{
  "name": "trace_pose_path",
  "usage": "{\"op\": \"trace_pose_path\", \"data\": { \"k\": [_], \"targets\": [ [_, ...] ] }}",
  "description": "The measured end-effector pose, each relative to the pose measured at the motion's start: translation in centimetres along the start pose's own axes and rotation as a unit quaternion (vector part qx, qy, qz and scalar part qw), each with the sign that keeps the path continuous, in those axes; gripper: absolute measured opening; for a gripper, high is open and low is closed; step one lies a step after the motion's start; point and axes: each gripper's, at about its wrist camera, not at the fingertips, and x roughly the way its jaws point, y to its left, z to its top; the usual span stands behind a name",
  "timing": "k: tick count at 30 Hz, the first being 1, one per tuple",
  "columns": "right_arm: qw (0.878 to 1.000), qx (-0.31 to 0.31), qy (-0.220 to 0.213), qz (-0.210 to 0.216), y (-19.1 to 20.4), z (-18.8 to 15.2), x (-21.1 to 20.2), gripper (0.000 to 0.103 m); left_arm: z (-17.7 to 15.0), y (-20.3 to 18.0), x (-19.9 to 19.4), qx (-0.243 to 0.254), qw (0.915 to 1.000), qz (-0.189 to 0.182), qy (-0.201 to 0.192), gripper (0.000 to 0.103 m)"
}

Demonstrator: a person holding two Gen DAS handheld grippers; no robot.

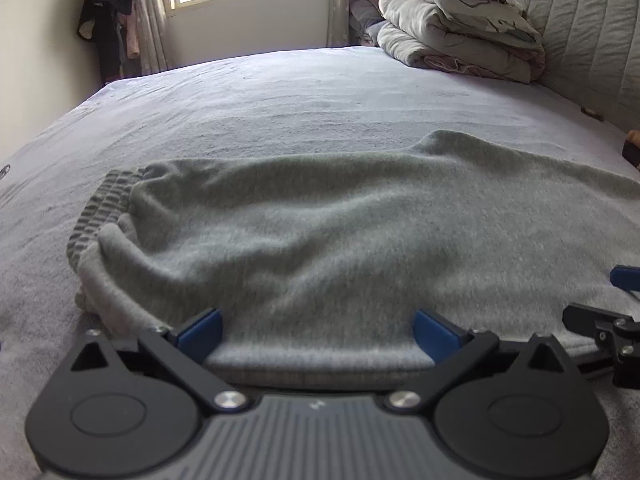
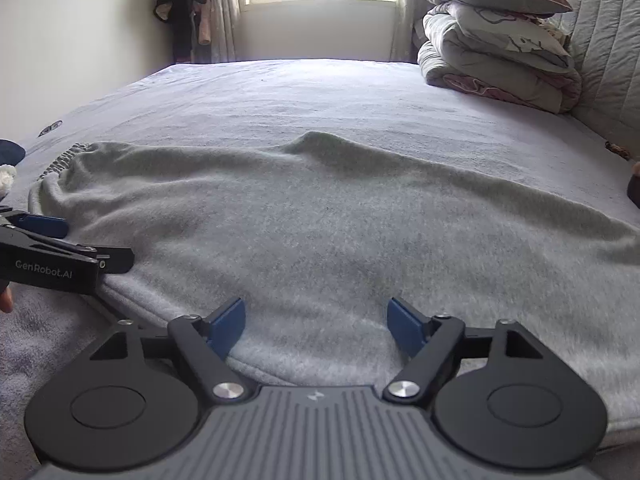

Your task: Fold clothes

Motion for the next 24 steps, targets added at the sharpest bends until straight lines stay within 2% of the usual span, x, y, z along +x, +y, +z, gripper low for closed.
{"op": "trace_pose_path", "data": {
  "k": [6,9,14,15,19,24],
  "targets": [
    [1.0,0.006,-0.005,-0.019,0.2,-0.4,0.3,0.093,-0.5,-0.1,0.0,-0.004,0.9997,0.004,-0.022,0.103],
    [1.0,0.007,-0.002,-0.024,0.2,-0.4,0.4,0.094,-0.5,0.0,0.1,-0.007,0.9998,0.001,-0.021,0.103],
    [1.0,0.002,0.021,-0.008,-0.7,0.1,0.4,0.099,-0.6,0.3,-0.1,-0.006,0.9998,-0.005,-0.017,0.103],
    [1.0,0.003,0.026,-0.009,-1.1,0.1,0.4,0.103,-0.7,0.4,-0.1,-0.005,0.9998,-0.007,-0.018,0.103],
    [0.999,0.015,0.039,-0.006,-3.7,0.1,0.0,0.103,-0.6,0.7,-0.1,-0.006,0.9998,-0.012,-0.014,0.103],
    [0.999,0.034,0.028,-0.017,-8.4,-1.3,-1.2,0.103,-0.8,1.2,-0.3,-0.007,0.9997,-0.015,-0.017,0.103]
  ]
}}
